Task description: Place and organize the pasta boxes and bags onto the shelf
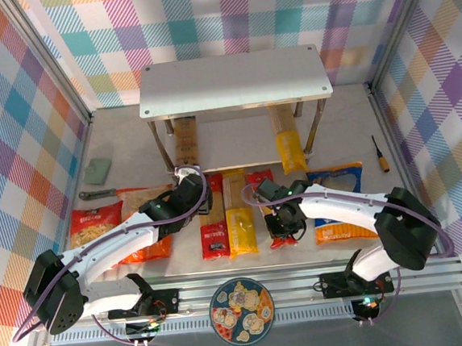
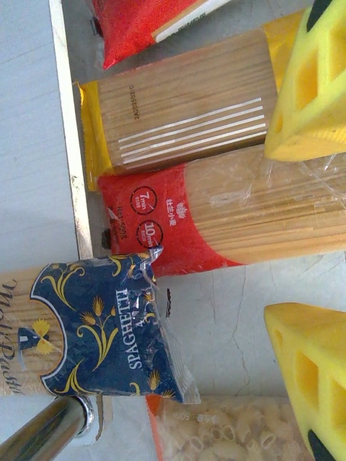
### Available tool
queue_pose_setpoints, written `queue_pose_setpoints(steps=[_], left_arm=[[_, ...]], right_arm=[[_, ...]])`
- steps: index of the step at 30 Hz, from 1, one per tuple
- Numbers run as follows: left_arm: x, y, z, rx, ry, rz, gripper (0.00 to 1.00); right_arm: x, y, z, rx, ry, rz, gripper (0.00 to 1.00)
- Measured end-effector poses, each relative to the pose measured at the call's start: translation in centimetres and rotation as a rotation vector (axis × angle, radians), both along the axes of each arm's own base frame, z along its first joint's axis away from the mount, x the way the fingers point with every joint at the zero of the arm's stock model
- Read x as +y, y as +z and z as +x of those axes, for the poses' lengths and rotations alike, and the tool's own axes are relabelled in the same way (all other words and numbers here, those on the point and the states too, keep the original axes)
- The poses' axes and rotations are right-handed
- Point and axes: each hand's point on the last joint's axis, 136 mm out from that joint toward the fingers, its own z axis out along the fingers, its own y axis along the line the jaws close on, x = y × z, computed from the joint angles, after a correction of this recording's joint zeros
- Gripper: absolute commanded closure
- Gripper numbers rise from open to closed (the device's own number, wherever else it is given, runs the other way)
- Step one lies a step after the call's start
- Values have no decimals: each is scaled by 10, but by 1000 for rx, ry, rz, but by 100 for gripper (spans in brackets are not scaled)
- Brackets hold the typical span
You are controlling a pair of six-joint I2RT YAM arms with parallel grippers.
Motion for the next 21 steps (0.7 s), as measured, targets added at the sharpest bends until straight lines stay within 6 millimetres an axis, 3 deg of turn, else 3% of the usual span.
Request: queue_pose_setpoints(steps=[16, 21], left_arm=[[1, 0, 1, -3, 4, 5, 45], [1, 0, 1, -3, 4, 4, 45]], right_arm=[[-6, 47, -25, -17, 30, 123, 100], [-7, 54, -23, -29, 32, 126, 100]])
